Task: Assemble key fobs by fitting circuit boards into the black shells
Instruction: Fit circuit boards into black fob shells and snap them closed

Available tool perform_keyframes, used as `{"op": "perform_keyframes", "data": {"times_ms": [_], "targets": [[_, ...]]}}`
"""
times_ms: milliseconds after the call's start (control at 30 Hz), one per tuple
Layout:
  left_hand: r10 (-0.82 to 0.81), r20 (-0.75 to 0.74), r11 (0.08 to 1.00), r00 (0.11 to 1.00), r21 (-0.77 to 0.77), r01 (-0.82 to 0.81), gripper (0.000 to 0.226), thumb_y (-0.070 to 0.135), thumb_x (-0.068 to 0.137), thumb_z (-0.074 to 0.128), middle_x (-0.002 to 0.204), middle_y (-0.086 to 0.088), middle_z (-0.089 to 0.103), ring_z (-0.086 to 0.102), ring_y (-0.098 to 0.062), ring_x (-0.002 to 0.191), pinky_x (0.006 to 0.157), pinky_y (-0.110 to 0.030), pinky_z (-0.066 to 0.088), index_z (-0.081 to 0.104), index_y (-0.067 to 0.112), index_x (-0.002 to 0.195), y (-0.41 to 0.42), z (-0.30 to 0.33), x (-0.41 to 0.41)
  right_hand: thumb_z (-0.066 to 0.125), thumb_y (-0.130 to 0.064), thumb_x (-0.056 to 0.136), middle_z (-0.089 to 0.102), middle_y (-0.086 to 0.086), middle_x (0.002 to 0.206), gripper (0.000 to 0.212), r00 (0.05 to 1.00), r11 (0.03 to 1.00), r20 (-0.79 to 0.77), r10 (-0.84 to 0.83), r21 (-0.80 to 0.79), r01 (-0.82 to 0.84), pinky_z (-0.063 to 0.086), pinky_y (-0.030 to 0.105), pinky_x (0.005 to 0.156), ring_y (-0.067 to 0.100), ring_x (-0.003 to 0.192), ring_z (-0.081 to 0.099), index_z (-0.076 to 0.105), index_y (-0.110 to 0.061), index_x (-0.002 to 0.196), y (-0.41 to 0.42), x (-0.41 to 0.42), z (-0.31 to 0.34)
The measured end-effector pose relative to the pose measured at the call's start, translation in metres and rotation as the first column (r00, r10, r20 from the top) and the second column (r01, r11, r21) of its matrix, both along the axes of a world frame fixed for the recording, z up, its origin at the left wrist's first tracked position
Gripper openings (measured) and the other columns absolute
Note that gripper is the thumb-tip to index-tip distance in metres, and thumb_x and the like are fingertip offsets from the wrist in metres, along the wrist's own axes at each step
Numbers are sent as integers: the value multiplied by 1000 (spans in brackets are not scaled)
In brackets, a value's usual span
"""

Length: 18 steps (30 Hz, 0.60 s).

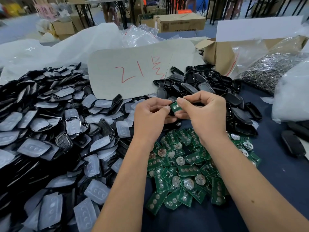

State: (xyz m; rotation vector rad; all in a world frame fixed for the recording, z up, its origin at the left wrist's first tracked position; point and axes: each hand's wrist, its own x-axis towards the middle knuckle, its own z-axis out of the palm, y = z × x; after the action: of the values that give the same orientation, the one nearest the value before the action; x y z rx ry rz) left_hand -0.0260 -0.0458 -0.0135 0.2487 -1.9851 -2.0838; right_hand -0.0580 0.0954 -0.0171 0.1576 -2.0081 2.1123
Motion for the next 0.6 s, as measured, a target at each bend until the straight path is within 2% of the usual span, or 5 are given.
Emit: {"op": "perform_keyframes", "data": {"times_ms": [200, 333, 467, 533, 600], "targets": [[56, -28, 997, 998, -50, -57, 13, 1, 87, 79, 77, -9, 76, 74, -22, 59, 71, -41, 66, 75, 13, 87, -1, -4, 1, 88, -20, 82, 74, -1, 64, 11, 996, 971, -81, -47, 229, 64, 62, 33, 59, 16, 55, 72, 78, -17, 84, 0, 4, 4], [66, -25, 997, 998, -33, -66, 17, -1, 86, 79, 79, -12, 76, 74, -22, 58, 65, -32, 63, 74, 15, 86, -5, -3, 0, 90, -26, 80, 75, -9, 70, 11, 994, 944, -97, -53, 319, 82, 62, 30, 68, 8, 67, 73, 79, -27, 83, 1, 4, 7], [68, -23, 997, 997, -18, -68, 17, -4, 86, 78, 81, -18, 73, 71, -19, 56, 59, -25, 58, 73, 11, 83, -4, -4, -1, 91, -34, 78, 70, -9, 74, 20, 985, 903, -114, -133, 396, 167, 52, 18, 63, 3, 66, 66, 76, -23, 87, -2, 5, 4], [66, -24, 997, 998, -24, -66, 17, -4, 85, 78, 81, -18, 73, 69, -18, 55, 60, -25, 58, 74, 12, 82, -5, -4, -1, 91, -35, 77, 70, -7, 79, 26, 989, 900, -77, -125, 410, 146, 53, 21, 63, 6, 67, 66, 73, -24, 93, 0, 3, 2], [60, -22, 998, 998, -23, -61, 18, -2, 85, 79, 83, -19, 73, 67, -17, 56, 61, -27, 57, 75, 15, 82, -7, -5, -1, 90, -32, 79, 71, -3, 89, 29, 998, 925, 0, -62, 375, 58, 59, 31, 62, 15, 70, 71, 73, -24, 101, 2, 2, 1]]}}
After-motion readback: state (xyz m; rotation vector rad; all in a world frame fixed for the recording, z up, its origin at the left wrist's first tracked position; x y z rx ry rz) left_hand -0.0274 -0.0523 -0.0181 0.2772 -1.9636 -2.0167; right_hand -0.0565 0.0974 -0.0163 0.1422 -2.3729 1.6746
